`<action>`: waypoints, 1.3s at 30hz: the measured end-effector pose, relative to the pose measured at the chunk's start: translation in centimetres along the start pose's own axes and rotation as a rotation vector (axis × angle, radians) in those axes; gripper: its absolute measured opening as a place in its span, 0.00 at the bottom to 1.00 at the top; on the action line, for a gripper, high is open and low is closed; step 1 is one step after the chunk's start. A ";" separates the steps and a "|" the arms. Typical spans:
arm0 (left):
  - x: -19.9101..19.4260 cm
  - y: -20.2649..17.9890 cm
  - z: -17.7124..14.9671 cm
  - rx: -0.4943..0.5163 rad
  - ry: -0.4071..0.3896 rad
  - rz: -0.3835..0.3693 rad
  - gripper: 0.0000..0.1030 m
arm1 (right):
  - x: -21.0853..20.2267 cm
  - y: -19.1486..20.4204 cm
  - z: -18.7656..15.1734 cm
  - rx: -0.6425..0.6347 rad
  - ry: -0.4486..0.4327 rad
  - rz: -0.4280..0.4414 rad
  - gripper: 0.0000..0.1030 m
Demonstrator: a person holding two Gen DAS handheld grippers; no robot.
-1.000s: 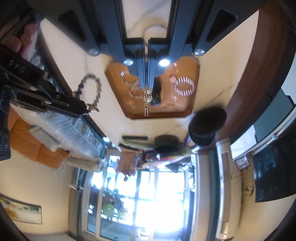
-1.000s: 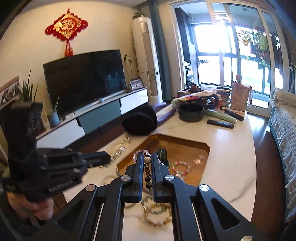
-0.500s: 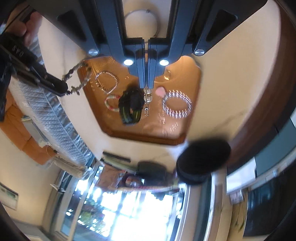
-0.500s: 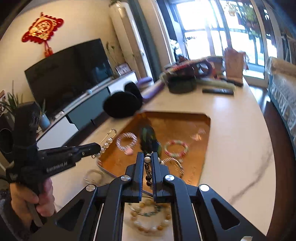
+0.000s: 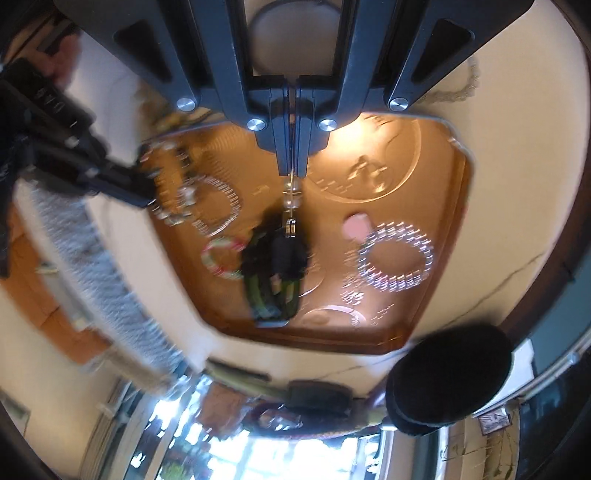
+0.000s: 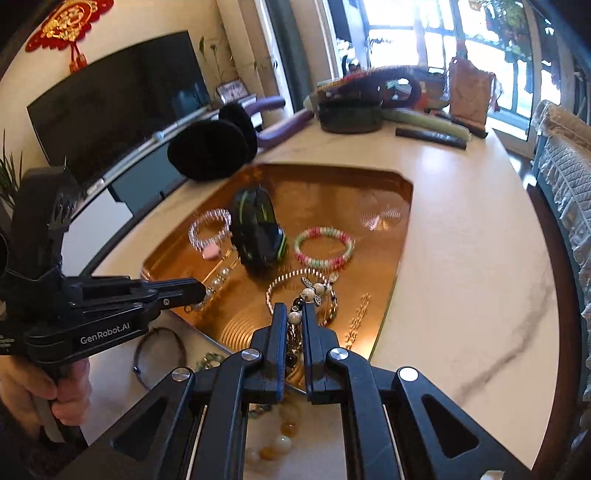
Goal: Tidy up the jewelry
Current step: 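Lower the pearl pin and dark bead strand into the tray and open both grippers, then grasp the large yellow bead bracelet with the right gripper while the left reaches the metal bangle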
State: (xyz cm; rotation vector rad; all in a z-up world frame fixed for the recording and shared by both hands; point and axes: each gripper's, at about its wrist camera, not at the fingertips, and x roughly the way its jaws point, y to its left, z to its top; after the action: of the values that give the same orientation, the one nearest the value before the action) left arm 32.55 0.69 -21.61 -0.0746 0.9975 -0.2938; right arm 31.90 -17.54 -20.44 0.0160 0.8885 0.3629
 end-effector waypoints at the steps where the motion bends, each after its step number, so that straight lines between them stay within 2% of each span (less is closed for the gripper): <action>1: -0.4 0.0 -0.2 -0.003 0.000 0.027 0.09 | -0.1 -0.3 0.0 0.017 0.007 -0.020 0.16; 2: -1.1 0.0 -0.5 -0.008 0.006 0.038 0.24 | -0.4 -0.6 0.0 0.033 0.005 -0.013 0.30; 3: -1.6 0.0 -0.7 -0.007 0.010 0.032 0.47 | -1.2 -1.1 -0.1 0.053 -0.012 0.012 0.37; 4: -2.5 -0.1 -1.2 0.000 -0.002 0.022 0.57 | -1.9 -1.4 -0.1 0.071 -0.026 0.020 0.44; 5: -3.8 -0.2 -1.8 0.015 -0.025 0.032 0.72 | -2.7 -1.7 -0.1 0.085 -0.038 0.024 0.46; 6: -4.6 -0.3 -2.3 0.031 -0.036 0.050 0.75 | -3.6 -2.0 -0.1 0.093 -0.046 0.029 0.48; 9: -6.3 -0.9 -3.6 0.089 -0.043 0.075 0.76 | -6.0 -2.3 -0.5 0.110 -0.069 0.055 0.52; 11: -6.6 -1.3 -4.6 0.114 -0.036 0.087 0.76 | -7.0 -2.1 -1.5 0.091 -0.064 0.074 0.59; 15: -6.5 -1.9 -6.2 0.170 -0.005 0.109 0.76 | -6.8 -0.4 -4.2 0.009 -0.015 0.064 0.59; 18: -6.4 -1.7 -7.0 0.166 0.002 0.118 0.76 | -6.2 0.4 -4.9 -0.002 -0.002 0.065 0.59; 21: -5.5 -1.0 -7.0 0.126 0.037 0.084 0.76 | -4.8 0.6 -4.9 -0.011 0.025 0.035 0.59; 24: -4.7 -1.0 -6.8 0.105 0.051 0.052 0.76 | -3.6 0.4 -4.8 0.011 0.058 0.040 0.49; 26: -4.2 -1.3 -6.8 0.121 0.046 0.065 0.76 | -3.0 0.3 -4.7 0.019 0.068 0.039 0.43; 31: -3.0 -1.3 -7.1 0.150 0.052 0.113 0.76 | -1.6 0.4 -4.8 0.009 0.095 0.035 0.36; 36: -2.4 -1.5 -7.0 0.154 0.048 0.109 0.76 | -1.3 0.5 -5.1 -0.016 0.112 0.029 0.35; 38: -2.2 -1.6 -6.7 0.161 0.034 0.100 0.71 | -0.9 1.1 -5.3 -0.054 0.121 0.010 0.35; 39: -2.2 -1.7 -6.5 0.177 0.014 0.089 0.62 | -0.9 1.7 -5.4 -0.098 0.120 -0.016 0.35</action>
State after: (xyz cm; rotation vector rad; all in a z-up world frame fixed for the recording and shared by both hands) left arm 25.63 0.12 -23.00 0.1327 0.9817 -0.3001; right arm 26.80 -16.93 -22.91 -0.1038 0.9876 0.3954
